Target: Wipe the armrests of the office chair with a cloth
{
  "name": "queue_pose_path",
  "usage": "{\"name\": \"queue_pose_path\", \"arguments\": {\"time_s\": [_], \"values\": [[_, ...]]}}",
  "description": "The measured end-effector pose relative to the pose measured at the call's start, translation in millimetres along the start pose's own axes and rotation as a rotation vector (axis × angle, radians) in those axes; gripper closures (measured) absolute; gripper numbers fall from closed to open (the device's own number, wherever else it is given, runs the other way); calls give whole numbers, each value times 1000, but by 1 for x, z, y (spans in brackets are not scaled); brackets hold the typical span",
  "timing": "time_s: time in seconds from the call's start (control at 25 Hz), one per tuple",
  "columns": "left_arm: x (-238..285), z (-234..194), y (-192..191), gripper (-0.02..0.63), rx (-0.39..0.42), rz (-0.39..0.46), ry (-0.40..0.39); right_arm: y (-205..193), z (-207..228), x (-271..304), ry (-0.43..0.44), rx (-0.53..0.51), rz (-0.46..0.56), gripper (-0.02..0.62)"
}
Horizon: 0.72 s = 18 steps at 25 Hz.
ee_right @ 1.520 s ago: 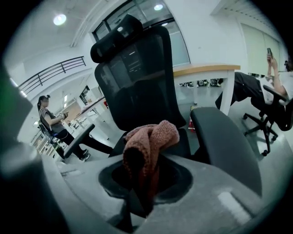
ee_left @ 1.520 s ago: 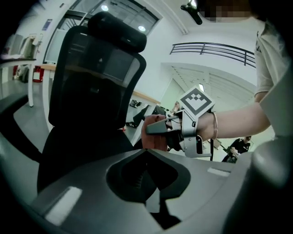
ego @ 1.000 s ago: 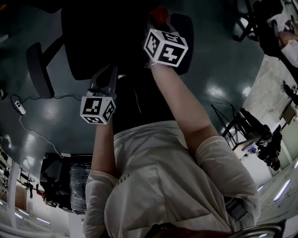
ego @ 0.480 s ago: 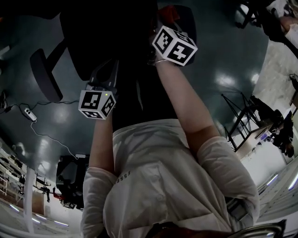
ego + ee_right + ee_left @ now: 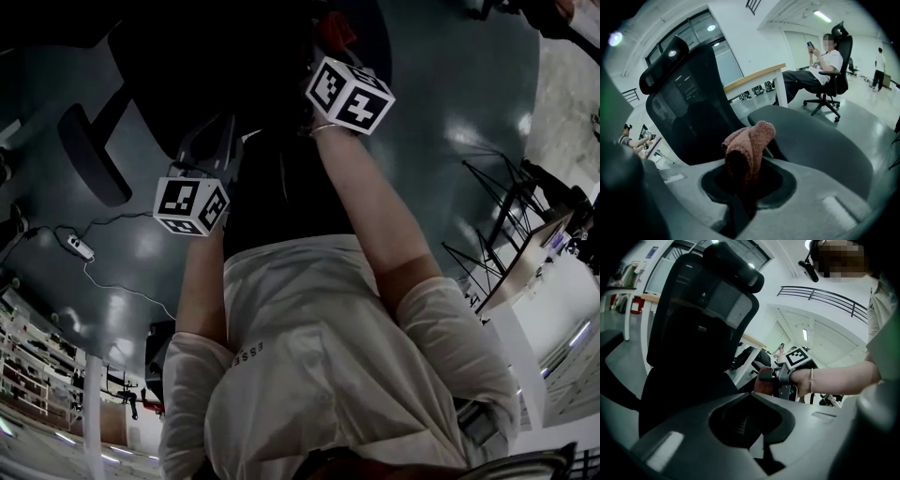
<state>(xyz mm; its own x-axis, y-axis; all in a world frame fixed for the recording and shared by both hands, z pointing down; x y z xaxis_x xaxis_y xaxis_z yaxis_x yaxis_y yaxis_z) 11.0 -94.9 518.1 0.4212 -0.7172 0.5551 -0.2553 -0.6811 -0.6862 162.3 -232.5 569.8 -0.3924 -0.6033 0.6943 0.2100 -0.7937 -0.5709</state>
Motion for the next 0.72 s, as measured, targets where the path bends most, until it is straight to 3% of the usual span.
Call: {"name": "queue_pose_path", "arguments": {"time_s": [0.56,0.72], "values": [[-16,19,-12,589,97,-18,-116,-51,23,-59,-61,-33,4,540],[-19,24,-18,589,124,-23,-134,-72,43,-76,-112,-12,-15,538]]}}
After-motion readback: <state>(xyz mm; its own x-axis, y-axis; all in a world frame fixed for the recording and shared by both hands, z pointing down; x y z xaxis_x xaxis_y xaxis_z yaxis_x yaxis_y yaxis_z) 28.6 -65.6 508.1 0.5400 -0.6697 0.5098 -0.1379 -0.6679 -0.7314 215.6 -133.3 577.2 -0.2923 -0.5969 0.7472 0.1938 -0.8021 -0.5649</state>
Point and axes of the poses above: the fingertips, and each gripper's own axes: x forward along the fingers, z to its right, y out of its top, the point moved 2 cm from there along -x, backward along the fingers, and after that the axes turned 6 degrees about y, right-handed, at the moved point
